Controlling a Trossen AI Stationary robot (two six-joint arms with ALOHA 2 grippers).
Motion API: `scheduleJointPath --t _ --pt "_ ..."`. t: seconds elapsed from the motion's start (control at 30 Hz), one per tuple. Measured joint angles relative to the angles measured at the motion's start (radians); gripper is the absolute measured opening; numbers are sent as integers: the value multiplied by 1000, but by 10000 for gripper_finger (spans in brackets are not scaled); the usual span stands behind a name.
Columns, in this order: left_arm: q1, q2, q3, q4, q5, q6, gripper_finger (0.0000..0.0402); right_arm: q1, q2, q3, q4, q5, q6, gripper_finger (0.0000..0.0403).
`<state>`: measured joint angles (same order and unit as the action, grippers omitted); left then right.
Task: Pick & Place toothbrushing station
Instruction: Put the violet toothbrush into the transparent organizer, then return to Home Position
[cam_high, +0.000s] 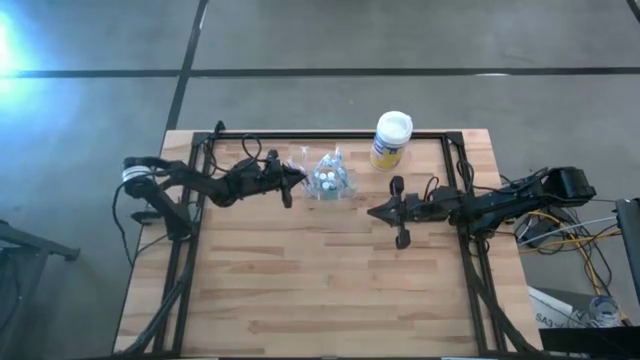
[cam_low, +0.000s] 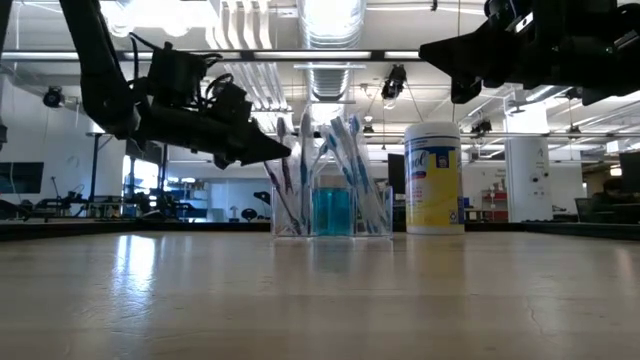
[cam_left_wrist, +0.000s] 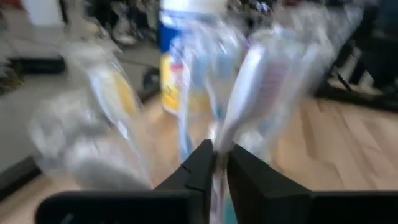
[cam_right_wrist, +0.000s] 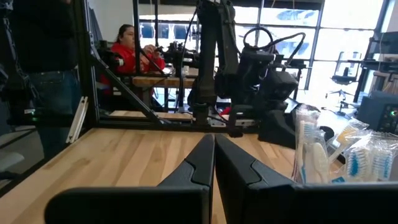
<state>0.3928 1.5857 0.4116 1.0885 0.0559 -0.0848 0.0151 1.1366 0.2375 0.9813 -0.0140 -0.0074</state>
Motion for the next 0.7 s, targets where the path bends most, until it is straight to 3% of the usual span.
scheduleJointPath --t 0.37,0.57,0.7 --pt "-1 -202 -6 -233 58 55 139 0 0 0 0 0 4 8" --pt "-1 -344 -6 -355 88 107 167 0 0 0 0 0 5 8" --pt "-1 -519 -6 -562 157 130 171 0 0 0 -4 0 8 8"
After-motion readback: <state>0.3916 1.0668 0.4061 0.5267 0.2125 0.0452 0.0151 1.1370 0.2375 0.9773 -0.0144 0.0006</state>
